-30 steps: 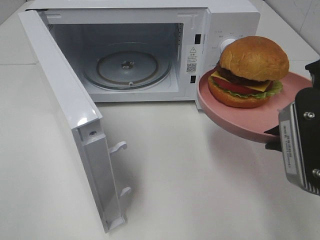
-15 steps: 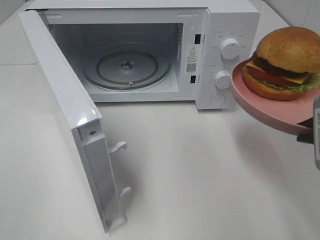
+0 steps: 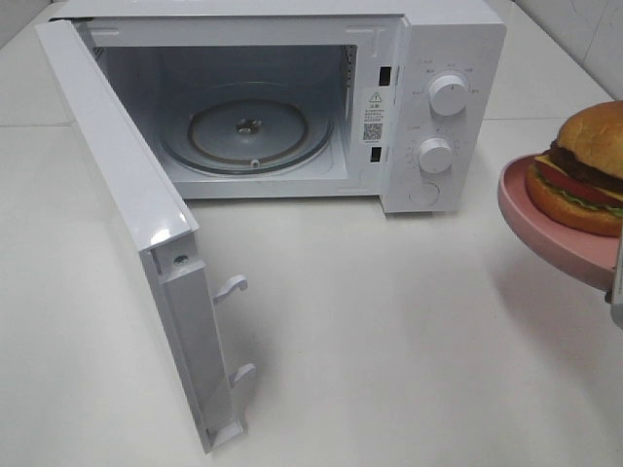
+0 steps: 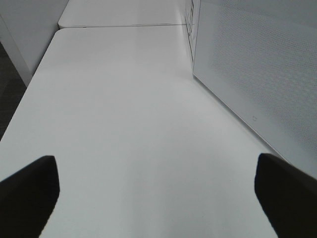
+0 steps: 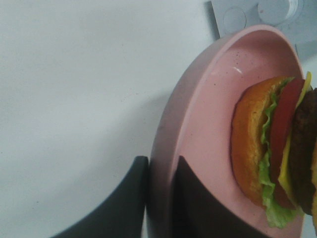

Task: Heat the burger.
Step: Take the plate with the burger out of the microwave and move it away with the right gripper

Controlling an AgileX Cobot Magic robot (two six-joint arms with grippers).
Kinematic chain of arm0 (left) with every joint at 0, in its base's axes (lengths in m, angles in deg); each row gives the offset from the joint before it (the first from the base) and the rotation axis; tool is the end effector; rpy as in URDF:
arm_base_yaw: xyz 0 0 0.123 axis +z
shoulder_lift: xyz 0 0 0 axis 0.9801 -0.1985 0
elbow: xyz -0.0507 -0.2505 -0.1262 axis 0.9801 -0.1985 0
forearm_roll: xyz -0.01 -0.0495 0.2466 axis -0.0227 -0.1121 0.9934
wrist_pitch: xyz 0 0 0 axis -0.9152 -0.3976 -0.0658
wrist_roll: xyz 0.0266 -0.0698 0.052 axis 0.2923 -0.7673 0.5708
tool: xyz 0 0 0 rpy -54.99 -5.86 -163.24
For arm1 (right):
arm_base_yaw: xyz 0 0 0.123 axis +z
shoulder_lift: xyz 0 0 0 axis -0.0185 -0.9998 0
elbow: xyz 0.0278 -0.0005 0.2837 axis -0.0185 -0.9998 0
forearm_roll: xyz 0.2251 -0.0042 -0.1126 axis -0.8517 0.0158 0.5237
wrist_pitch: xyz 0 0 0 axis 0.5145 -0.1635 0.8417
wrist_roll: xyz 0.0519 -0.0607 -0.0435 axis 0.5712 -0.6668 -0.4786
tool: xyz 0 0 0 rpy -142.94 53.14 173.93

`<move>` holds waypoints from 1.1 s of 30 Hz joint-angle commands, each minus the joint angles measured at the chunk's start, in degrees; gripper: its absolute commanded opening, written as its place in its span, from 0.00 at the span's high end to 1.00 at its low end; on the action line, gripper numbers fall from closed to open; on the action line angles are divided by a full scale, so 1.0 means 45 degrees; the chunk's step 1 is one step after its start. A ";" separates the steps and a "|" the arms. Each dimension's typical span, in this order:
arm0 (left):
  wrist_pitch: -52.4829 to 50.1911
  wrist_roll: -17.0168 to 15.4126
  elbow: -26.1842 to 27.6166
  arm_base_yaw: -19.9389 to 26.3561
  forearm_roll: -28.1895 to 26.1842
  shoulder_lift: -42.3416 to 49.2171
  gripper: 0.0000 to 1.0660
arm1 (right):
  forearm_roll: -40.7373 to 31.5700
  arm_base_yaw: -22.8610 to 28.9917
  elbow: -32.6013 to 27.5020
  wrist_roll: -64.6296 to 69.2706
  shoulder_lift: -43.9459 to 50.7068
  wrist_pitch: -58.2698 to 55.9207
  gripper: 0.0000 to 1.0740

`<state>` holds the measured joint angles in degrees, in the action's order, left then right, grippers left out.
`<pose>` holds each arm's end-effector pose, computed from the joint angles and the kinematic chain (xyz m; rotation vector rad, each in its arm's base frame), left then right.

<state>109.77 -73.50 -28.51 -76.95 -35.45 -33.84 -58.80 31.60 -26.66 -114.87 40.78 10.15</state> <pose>-0.0056 -0.0007 0.2800 0.0559 2.0214 0.0633 0.1318 0.0567 0.2365 -1.5164 1.8728 -0.4138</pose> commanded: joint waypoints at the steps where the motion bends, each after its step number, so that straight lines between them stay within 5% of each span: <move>1: -0.0013 -0.0013 0.0000 0.0025 -0.0013 0.0191 0.03 | 0.1261 -0.0115 -0.0216 0.1706 0.0178 0.0598 0.97; 13: -0.0013 -0.0013 0.0000 0.0025 -0.0013 0.0191 0.03 | 0.3998 -0.1935 -0.0344 0.5373 0.0178 0.0624 0.96; 33: -0.0013 -0.0013 0.0000 0.0025 -0.0013 0.0191 0.03 | 0.6926 -0.2126 -0.0331 0.9333 -0.1719 -0.1031 0.95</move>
<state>109.77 -73.50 -28.51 -76.95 -35.45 -33.84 -33.88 22.83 -28.78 -75.74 34.13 6.08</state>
